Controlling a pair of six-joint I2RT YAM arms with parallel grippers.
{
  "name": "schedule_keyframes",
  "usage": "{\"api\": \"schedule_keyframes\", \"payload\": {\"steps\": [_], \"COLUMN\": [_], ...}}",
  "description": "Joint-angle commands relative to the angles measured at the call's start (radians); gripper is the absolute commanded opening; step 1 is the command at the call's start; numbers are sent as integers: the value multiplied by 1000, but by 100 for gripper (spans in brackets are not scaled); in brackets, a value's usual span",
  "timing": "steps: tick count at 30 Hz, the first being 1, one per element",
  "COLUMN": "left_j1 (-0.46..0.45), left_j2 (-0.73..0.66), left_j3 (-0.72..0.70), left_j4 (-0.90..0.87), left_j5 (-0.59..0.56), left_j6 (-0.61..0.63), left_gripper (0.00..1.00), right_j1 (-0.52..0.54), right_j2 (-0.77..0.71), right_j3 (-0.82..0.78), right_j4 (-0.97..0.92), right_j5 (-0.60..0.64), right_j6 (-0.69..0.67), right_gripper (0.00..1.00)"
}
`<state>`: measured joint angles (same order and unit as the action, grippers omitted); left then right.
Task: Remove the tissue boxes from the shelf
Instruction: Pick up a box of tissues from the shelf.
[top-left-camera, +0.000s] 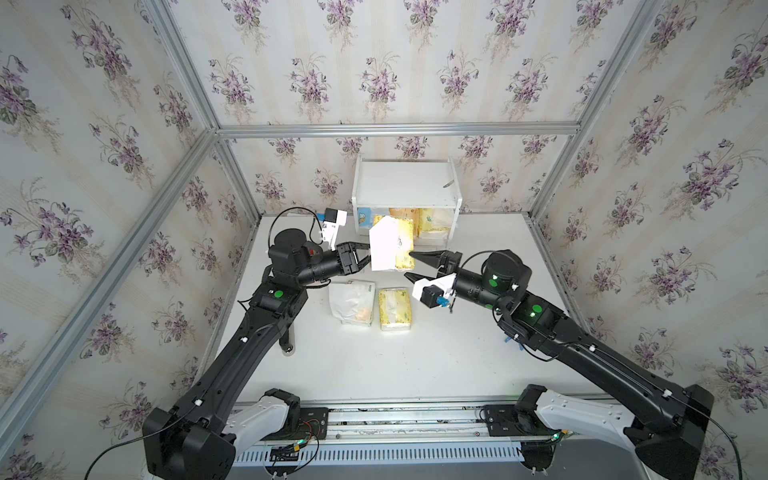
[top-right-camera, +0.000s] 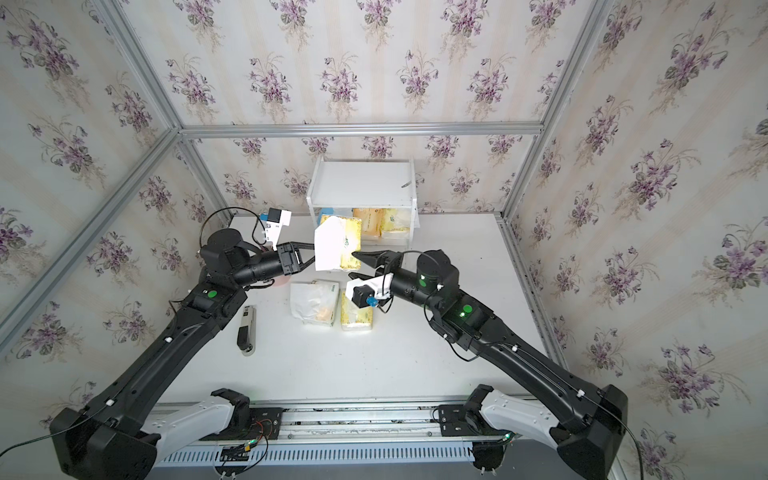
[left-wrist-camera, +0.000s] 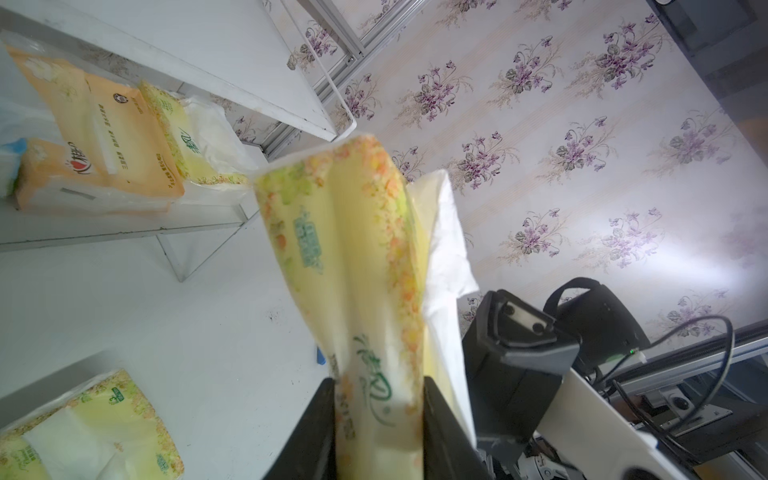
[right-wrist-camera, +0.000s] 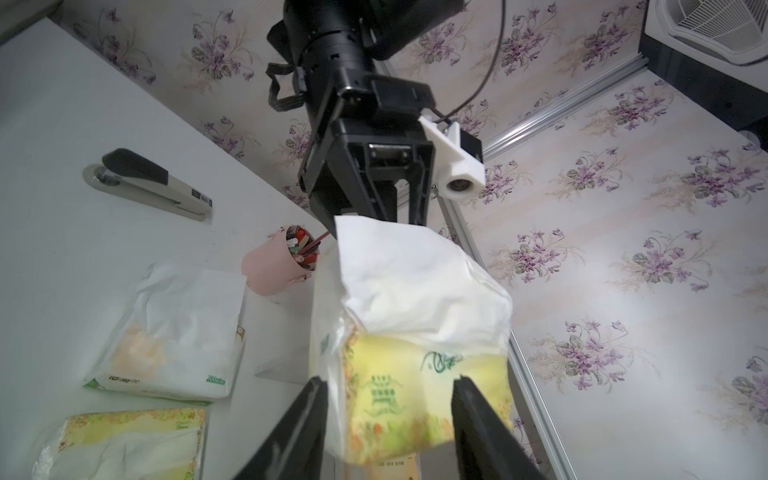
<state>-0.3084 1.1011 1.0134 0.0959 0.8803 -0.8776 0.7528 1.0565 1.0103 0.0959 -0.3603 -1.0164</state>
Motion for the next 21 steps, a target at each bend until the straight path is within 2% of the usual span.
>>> {"api": "schedule_keyframes", "payload": {"steps": [1,4,8,13,17,21], "left_j1": [-3,-6,-23,-42,-53,-68], "left_j2": [-20,-29,-34,-10,21,41], "left_j3": [-4,-19,-39,-47,-53,-42], "left_j4": [-26,-32,-26,-5,62,83], "left_j5": [-55,-60,-62,-61,-37,-22], "left_j6": [105,142,192,200,170,166], "left_gripper": [34,34,31,28,28,28], "right_j1": [-126,-253,-382,-408,-398,-349], "right_j2": [-29,-30,20,95,173,223], "right_j3": [-35,-90,-119,-162,-193,-214], "right_j4": [109,258,385,543,630,694], "right_j5": [-296,-366,-446,-519,-569,-559], "right_j6": [360,654,1125,1594,1809,1853], "right_gripper": [54,54,56,69,74,79]}}
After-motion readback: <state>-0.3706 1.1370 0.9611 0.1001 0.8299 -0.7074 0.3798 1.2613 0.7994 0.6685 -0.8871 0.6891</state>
